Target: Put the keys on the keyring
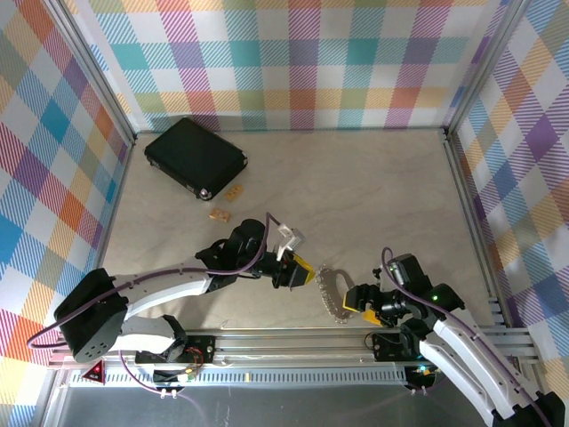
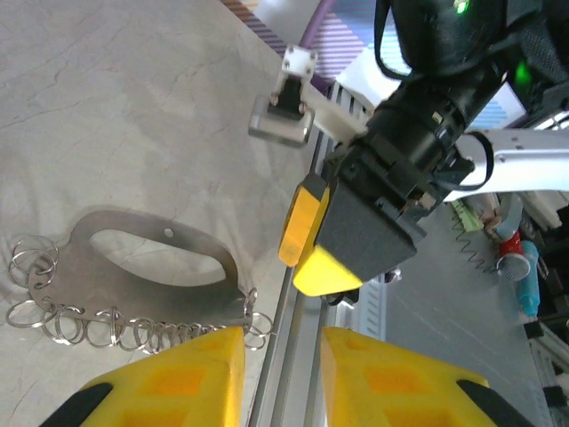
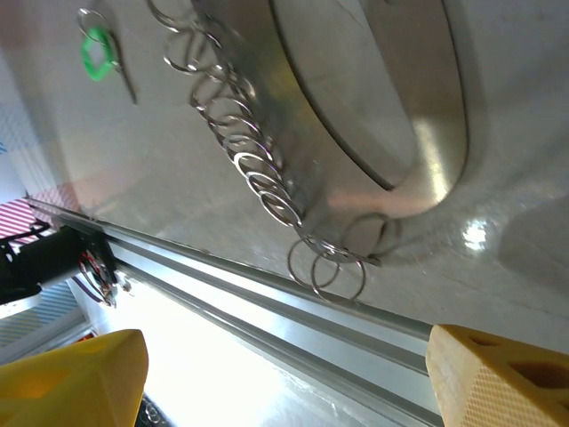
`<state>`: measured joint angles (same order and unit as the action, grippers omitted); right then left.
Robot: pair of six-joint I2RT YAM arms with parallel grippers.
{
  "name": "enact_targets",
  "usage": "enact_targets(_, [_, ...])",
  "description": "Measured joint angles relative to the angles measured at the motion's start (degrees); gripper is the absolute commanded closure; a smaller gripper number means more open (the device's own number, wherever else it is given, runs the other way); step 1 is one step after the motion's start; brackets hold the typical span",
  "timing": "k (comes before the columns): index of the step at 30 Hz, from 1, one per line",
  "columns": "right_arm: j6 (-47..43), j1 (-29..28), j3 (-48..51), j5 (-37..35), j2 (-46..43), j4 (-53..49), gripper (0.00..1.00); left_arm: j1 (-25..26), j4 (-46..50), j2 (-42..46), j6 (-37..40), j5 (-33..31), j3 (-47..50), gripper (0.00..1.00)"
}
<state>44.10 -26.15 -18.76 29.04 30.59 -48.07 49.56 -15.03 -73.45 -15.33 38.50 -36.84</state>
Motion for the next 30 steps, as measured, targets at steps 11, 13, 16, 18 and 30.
enact_targets(11, [0.0, -4.3, 0.6, -1.3, 11.6, 6.6, 0.28, -2.5, -4.3, 3.3, -3.0, 0.5, 3.0, 0.71])
enact_targets(13, [-0.4, -5.5, 0.6, -2.2, 14.6, 8.4, 0.31, -3.0, -4.7, 3.4, -3.4, 0.7, 3.0, 0.71])
enact_targets(16, [-1.2, -6.6, 0.5, -3.1, 18.5, 10.2, 0.33, -3.7, -5.3, 3.7, -3.6, 1.0, 3.3, 0.71])
enact_targets(18, [-1.3, -7.3, -0.1, -3.2, 20.0, 10.4, 0.36, -4.0, -5.7, 3.8, -3.8, 1.1, 3.8, 0.71])
enact_targets(30, [-3.0, -12.2, -3.8, -5.4, 29.0, 13.0, 0.45, -5.5, -8.0, 3.9, -5.4, 1.5, 5.2, 0.71])
